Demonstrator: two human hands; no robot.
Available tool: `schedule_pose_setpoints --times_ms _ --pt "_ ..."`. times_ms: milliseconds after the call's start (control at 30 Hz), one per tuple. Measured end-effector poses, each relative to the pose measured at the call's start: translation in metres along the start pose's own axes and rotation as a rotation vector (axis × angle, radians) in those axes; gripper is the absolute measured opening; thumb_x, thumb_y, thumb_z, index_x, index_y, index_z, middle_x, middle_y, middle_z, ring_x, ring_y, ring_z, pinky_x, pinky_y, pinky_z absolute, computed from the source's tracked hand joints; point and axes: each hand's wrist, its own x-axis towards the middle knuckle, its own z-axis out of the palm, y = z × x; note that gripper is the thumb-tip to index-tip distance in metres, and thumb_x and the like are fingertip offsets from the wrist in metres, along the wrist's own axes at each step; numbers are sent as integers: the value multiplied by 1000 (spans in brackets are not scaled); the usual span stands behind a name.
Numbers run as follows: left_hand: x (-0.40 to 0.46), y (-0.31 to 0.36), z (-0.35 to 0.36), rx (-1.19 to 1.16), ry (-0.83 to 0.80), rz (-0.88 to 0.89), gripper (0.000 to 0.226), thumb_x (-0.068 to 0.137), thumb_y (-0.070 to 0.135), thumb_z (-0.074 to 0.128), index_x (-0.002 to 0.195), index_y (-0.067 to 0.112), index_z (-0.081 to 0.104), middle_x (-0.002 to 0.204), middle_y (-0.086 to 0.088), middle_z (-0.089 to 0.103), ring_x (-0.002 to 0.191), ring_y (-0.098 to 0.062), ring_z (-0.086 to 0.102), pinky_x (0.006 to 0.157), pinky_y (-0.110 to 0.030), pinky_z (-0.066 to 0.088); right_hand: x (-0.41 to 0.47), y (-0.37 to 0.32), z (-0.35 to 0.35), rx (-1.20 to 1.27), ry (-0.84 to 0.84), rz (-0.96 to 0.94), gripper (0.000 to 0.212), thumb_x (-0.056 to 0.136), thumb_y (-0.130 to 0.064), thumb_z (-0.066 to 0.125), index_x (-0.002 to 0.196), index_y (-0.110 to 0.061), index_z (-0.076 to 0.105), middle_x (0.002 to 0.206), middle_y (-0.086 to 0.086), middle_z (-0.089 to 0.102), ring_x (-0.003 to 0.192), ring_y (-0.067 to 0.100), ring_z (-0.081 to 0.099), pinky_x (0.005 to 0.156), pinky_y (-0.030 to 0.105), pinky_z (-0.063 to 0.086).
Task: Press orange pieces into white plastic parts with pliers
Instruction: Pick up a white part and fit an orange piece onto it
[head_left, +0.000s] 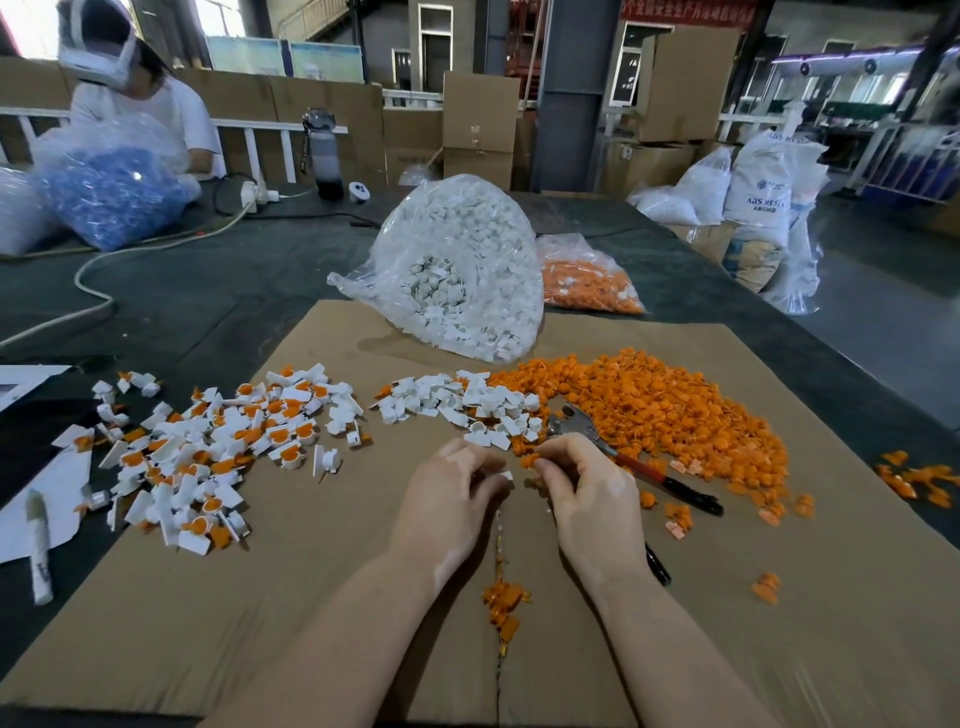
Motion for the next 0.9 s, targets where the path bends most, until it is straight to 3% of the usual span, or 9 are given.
schedule_pose_setpoints --times_ms 200,333,467,567,667,767,900 --pt "-1 0 -4 -21 66 -33 13 90 21 59 93 15 71 83 10 45 74 -1 45 64 -3 33 0 0 -1 4 -1 -11 7 88 -9 62 92 -13 66 81 -7 65 78 3 59 69 16 47" --pt "-2 1 -4 -20 22 -58 15 92 23 55 95 17 68 83 12 52 81 -5 48 64 -9 30 -1 0 0 1 1 -25 7 88 -9 62 92 -12 66 82 -6 65 78 4 59 68 16 47" --pt "-2 1 -4 -136 0 -143 10 88 29 61 93 26 69 82 19 59 78 4 52 66 2 33 -1 2 0 8 3 -42 7 88 -8 62 92 -12 66 81 -7 65 78 3 59 68 16 47" --pt "-3 0 -4 -181 -3 -189 14 84 20 67 94 30 65 83 18 60 79 3 54 66 4 35 0 3 1 47 3 -35 9 87 -7 63 93 -13 66 80 -11 64 80 0 60 69 12 46" --pt "-2 -1 -5 -281 6 -244 16 83 17 69 94 27 65 80 15 61 75 3 56 64 0 38 1 3 2 88 -23 -18 12 87 -7 63 94 -15 68 81 -16 64 81 -3 60 70 8 45" --pt "-2 0 -5 -337 18 -261 15 83 16 69 79 29 62 73 12 63 67 3 58 61 -6 42 0 3 2 74 -41 -21 10 86 -10 65 89 -18 68 77 -14 64 75 0 61 66 11 47" --pt "-2 -2 -5 -371 44 -267 13 86 18 66 78 26 59 70 7 62 68 -6 58 62 -13 46 -1 2 2 0 -58 -51 2 85 -16 67 86 -18 68 72 -17 60 71 -1 58 63 10 44"
